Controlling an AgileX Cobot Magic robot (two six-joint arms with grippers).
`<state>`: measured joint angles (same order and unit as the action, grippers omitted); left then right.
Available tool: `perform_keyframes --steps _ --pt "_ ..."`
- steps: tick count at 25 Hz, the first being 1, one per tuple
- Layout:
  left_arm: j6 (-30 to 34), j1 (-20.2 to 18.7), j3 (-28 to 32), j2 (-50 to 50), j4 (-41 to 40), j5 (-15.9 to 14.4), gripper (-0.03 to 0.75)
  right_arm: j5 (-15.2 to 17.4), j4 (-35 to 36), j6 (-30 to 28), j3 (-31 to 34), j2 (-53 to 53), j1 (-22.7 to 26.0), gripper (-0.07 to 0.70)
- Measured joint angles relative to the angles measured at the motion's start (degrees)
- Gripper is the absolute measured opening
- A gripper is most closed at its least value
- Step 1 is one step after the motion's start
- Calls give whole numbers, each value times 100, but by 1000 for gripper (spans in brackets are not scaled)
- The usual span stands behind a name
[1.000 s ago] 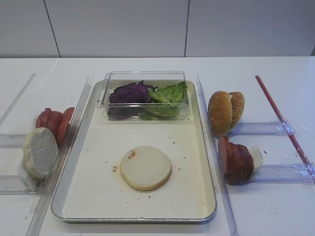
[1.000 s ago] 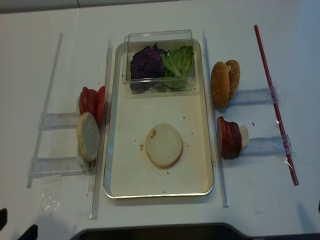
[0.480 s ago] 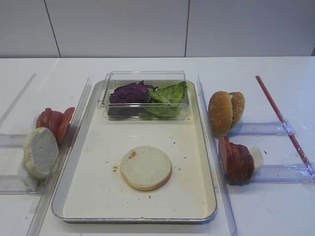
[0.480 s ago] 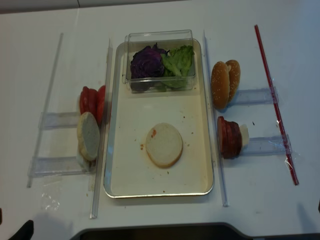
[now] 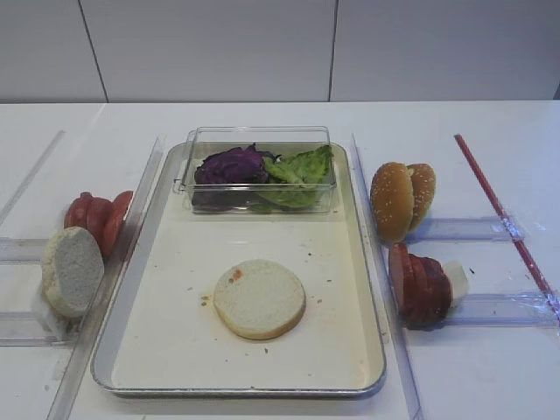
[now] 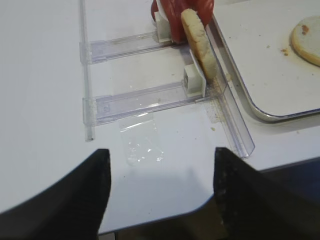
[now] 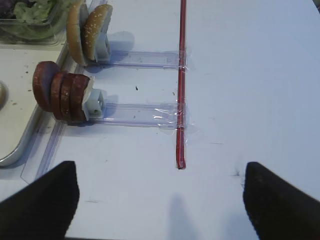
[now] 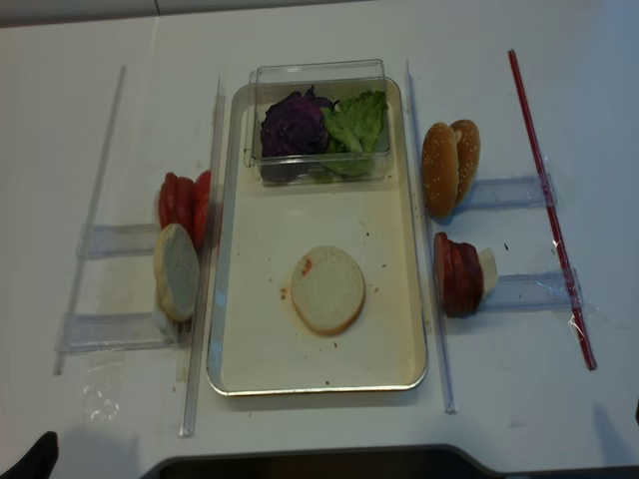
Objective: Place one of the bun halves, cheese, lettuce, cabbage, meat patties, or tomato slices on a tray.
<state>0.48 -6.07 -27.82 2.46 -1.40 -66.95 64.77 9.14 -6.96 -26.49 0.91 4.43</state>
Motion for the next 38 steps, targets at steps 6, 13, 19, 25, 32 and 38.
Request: perform_keyframes --steps 6,13,19,25,32,38 --pt "0 0 0 0 0 0 450 0 0 0 0 0 0 687" --pt "0 0 0 0 0 0 450 0 0 0 0 0 0 687" --pt "0 0 0 0 0 0 450 0 0 0 0 0 0 687" --pt "0 0 0 0 0 0 450 11 0 0 0 0 0 687" --pt "0 0 0 0 0 0 449 11 0 0 0 0 0 687" --pt "0 0 0 0 0 0 449 11 0 0 0 0 0 687"
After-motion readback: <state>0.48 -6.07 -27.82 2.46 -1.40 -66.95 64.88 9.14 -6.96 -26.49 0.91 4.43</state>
